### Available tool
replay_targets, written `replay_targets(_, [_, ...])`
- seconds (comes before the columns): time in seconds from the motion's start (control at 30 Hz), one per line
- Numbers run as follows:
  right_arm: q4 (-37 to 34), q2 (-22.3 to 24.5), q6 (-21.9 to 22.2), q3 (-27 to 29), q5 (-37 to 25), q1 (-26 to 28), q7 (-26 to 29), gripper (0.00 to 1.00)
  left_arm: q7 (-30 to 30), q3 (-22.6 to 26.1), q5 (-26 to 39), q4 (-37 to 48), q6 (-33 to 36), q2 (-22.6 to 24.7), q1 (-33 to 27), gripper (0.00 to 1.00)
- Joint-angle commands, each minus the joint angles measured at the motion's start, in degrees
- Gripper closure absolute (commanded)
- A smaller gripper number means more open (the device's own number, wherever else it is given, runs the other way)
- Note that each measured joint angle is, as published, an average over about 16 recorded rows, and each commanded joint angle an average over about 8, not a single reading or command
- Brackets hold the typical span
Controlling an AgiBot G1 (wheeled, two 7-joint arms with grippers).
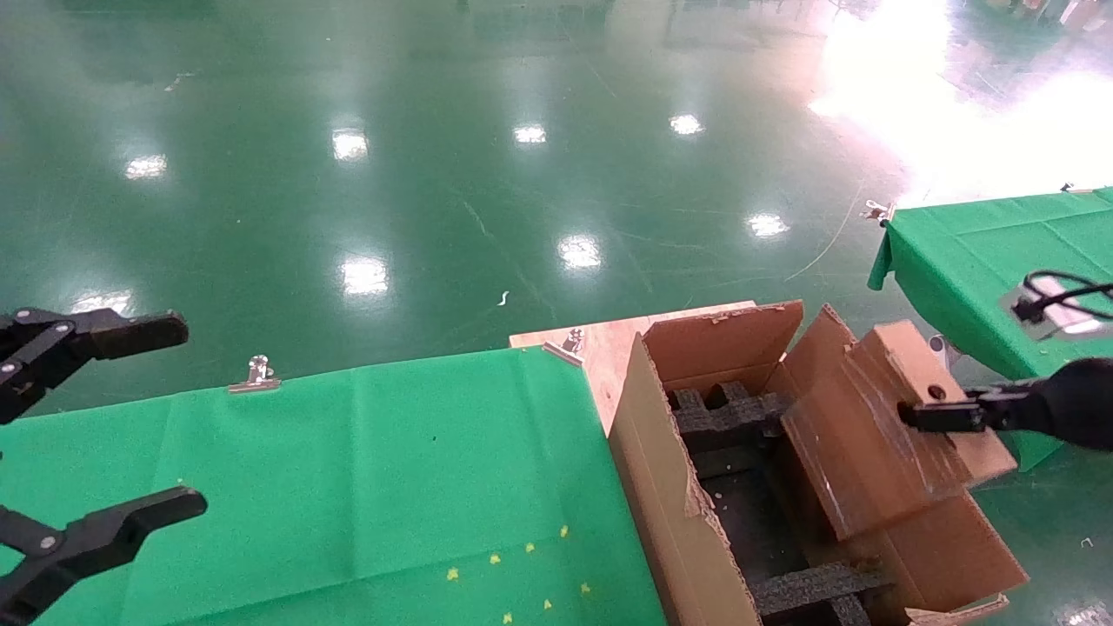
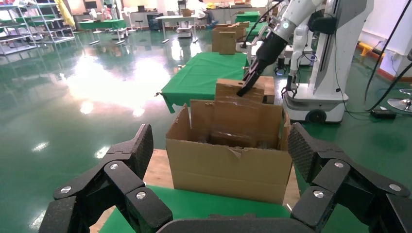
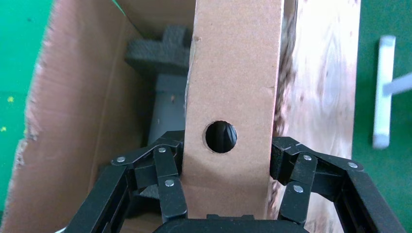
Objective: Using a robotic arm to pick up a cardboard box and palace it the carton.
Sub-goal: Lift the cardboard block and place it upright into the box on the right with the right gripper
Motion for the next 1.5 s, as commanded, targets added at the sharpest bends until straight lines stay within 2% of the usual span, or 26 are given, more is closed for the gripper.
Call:
replay_targets(0.03, [0.25,-0.17,1.18,-0.61,-0.12,-0.92,1.94,1.0,0.0,0.0,0.0,0.0,0.0,0.0,0.0,0.0])
replay_targets(0.43, [3.77,-1.26,10.52,-3.03,-0.37,-6.29,5.04,1.0,0.0,0.0,0.0,0.0,0.0,0.0,0.0,0.0])
replay_targets(0.8, [3.43,-5.05,18.02,-4.33,1.51,-11.46,7.19,1.0,0.0,0.0,0.0,0.0,0.0,0.0,0.0,0.0])
replay_targets(1.03, [2.76,-7.86,20.81,-4.59,1.84,-13.41,6.91,1.0,0.0,0.0,0.0,0.0,0.0,0.0,0.0,0.0])
replay_targets(1.5, [-0.88,-13.38,23.54,-4.94,3.33,-17.98,6.1,1.0,0.0,0.0,0.0,0.0,0.0,0.0,0.0,0.0])
